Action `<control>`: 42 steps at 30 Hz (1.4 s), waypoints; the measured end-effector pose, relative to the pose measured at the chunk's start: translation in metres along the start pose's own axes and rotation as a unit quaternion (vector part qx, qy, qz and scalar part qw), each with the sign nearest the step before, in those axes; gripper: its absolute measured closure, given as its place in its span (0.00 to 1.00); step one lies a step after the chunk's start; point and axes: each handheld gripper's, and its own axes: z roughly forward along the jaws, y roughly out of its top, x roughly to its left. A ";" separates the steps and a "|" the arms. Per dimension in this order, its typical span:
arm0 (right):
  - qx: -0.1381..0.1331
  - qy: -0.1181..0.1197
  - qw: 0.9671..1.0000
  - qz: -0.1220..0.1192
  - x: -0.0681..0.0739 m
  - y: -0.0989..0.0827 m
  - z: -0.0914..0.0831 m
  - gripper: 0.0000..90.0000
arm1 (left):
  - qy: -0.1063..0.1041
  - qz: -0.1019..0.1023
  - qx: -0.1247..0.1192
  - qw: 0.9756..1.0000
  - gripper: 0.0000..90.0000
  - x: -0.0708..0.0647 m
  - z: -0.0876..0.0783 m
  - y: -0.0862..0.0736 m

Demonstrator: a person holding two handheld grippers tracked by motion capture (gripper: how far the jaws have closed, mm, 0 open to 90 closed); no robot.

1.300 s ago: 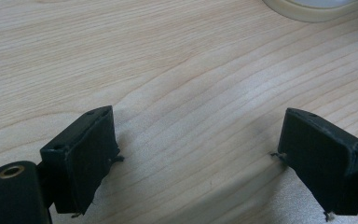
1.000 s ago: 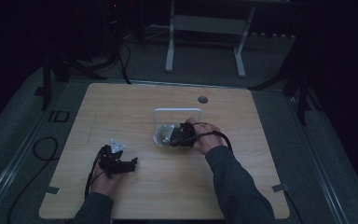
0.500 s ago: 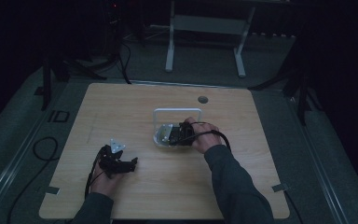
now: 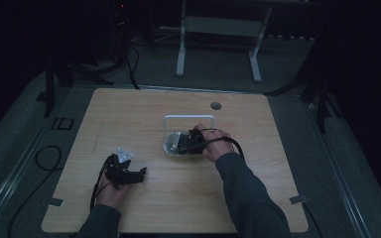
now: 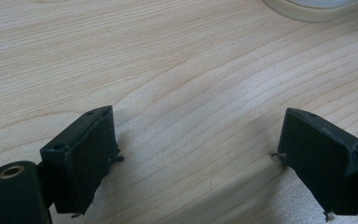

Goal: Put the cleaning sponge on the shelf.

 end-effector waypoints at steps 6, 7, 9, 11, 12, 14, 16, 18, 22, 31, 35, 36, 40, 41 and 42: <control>0.005 0.002 1.000 0.001 -0.001 0.002 0.002 0.80 | 0.000 0.000 0.000 1.000 0.13 0.000 0.000 0.000; 0.004 0.003 1.000 0.002 -0.001 0.001 0.002 0.80 | 0.000 0.000 0.000 1.000 0.13 0.000 0.000 0.000; 0.005 0.004 1.000 0.005 -0.001 0.001 0.002 0.80 | 0.000 0.001 0.000 1.000 0.13 0.000 0.000 0.000; 0.005 0.003 1.000 0.006 -0.002 0.000 0.002 0.80 | 0.000 0.000 0.000 1.000 0.13 0.000 0.000 0.000; 0.006 0.004 1.000 0.007 -0.001 0.000 0.003 0.80 | 0.000 0.000 0.000 1.000 0.13 0.000 0.000 0.000; 0.005 0.004 1.000 0.006 -0.002 0.001 0.003 0.80 | 0.000 0.001 0.000 1.000 0.13 0.000 0.000 0.000; 0.007 0.004 1.000 0.009 -0.002 0.001 0.004 0.80 | 0.000 0.000 0.000 1.000 0.13 0.000 0.000 0.000; 0.006 0.000 1.000 0.006 -0.003 0.000 0.005 0.80 | 0.000 0.001 0.001 1.000 0.13 0.000 0.000 0.000; 0.009 -0.006 1.000 0.006 -0.003 0.000 0.007 0.80 | 0.000 0.001 0.001 1.000 0.13 0.000 0.000 0.000; 0.019 -0.017 1.000 -0.006 0.001 -0.001 0.014 0.81 | 0.000 0.000 0.000 1.000 0.13 0.000 0.000 0.000; 0.019 -0.021 1.000 -0.005 0.000 -0.001 0.014 0.81 | 0.000 0.001 0.000 1.000 0.13 0.000 0.000 0.000; 0.020 -0.022 1.000 -0.005 0.001 -0.001 0.015 0.81 | 0.000 0.000 0.000 1.000 0.13 0.000 0.000 0.000; 0.021 -0.019 1.000 -0.002 0.001 -0.001 0.014 0.80 | 0.000 0.000 0.000 1.000 0.13 0.000 0.000 0.000; 0.022 -0.019 1.000 -0.002 0.001 -0.001 0.014 0.78 | 0.000 0.000 0.000 1.000 0.13 0.000 0.000 0.000; 0.023 -0.018 1.000 0.002 0.001 -0.001 0.014 0.75 | 0.000 0.000 0.000 1.000 0.13 0.000 0.000 0.000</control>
